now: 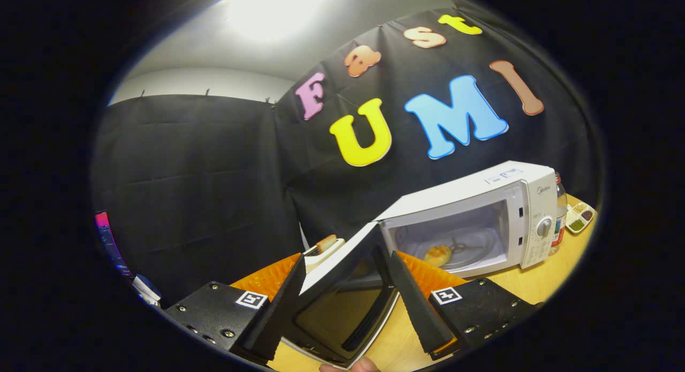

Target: Open the microwave, put the food inside, and close the microwave door.

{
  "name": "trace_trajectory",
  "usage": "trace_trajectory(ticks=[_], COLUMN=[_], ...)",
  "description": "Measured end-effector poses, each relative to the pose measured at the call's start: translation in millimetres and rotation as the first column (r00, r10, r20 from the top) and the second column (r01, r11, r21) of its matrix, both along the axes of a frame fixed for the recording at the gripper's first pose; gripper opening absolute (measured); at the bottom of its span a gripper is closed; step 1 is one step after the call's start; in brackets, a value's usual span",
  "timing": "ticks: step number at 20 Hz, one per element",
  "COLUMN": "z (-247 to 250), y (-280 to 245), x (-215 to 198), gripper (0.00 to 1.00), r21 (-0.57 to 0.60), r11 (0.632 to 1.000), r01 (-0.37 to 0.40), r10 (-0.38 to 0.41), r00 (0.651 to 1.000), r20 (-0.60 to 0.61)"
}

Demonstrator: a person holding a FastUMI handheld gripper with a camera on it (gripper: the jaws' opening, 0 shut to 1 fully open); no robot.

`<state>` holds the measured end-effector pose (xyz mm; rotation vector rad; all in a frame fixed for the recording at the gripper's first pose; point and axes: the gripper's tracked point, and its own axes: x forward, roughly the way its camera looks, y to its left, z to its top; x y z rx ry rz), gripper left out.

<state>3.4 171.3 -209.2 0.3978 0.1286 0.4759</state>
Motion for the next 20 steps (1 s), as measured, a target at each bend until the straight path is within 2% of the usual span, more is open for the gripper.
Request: trace_trajectory(ticks=[2,6,8,10,11,12,15,16,18,20], z=[21.2,47.9,33.9,31.2,33.1,26.9,4.0,3.5,-0.8,-15.6], y=[19.1,64.3,88.7,113.8,121.6,127.1,141.8,142.6,158.7,180.5], x=[-30.3,-69.7,-82.6,-94.6,-98.1,-100.6,-102.0,-103.8,-113.1,-128.3], gripper=[0.95,0.96,0.96,0.96,0.95,0.95,0.95,0.82,0.58,0.31], r21=[-0.063,-0.182,-0.208,-0.124,-0.073,-0.071,-0.217,-0.264,-0.311,-0.336], r11=[0.997,0.975,0.961,0.957,0.959,0.956,0.946,0.945,0.933,0.91], r01=[-0.053,-0.124,-0.181,-0.261,-0.275,-0.286,-0.24,-0.195,-0.181,-0.244], r10=[0.06,0.174,0.236,0.287,0.284,0.294,0.297,0.282,0.31,0.377], r00=[0.993,0.94,0.93,0.912,0.91,0.911,0.91,0.893,0.844,0.824], r20=[0.102,0.294,0.281,0.292,0.302,0.288,0.29,0.349,0.438,0.423])
